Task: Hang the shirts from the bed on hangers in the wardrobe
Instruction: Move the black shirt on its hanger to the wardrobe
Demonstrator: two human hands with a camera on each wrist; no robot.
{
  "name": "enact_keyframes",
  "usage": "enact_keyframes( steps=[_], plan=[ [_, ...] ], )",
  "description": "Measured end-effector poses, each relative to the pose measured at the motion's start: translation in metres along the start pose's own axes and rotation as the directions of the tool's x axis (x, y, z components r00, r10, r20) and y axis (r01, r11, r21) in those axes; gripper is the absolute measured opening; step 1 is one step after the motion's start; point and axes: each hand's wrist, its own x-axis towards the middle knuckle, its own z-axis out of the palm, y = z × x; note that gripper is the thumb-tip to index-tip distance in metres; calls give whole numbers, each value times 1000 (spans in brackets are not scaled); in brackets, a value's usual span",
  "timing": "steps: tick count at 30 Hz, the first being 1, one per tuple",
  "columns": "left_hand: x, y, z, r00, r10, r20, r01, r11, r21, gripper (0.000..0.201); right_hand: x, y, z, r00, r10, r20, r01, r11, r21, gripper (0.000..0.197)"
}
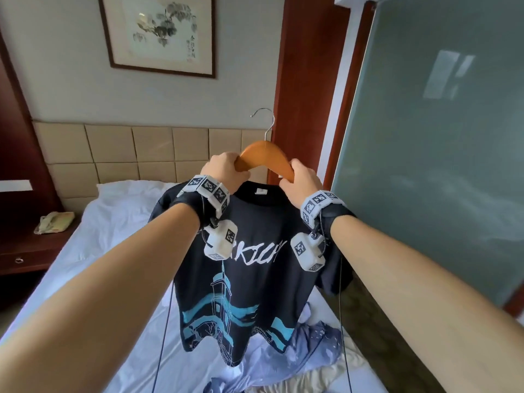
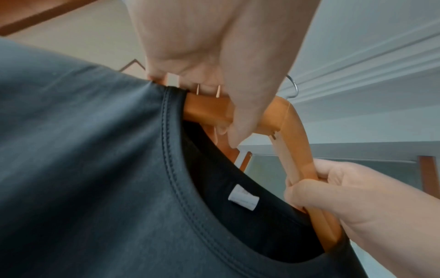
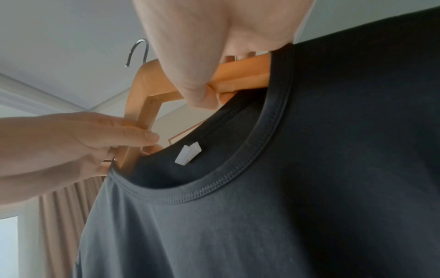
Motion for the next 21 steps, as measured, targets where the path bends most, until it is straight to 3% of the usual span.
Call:
enact_keyframes(
  steps=[3, 8, 12, 17, 21],
  plan=[
    [-7, 51, 1, 997, 50, 59, -50, 999, -7, 14, -13, 26, -41, 999, 38, -26, -39, 999, -37, 13],
    [-33, 165, 17, 962, 261, 75, -256, 964, -73, 39, -53, 81, -129, 995, 80, -66, -85, 993, -77, 12],
    [-67, 263, 38, 925, 374, 68, -366, 925, -104, 43, -101, 125, -210, 985, 108, -137, -126, 983, -133, 20],
    [-120, 388, 77, 848, 523, 88, -506, 847, -162, 49, -160, 170, -316, 981, 88, -174, -128, 964, -234, 57],
    [-157, 477, 106, 781, 615, 109, -586, 783, -209, 52, -197, 213, -387, 967, 121, -223, -204, 892, -402, 52]
  ],
)
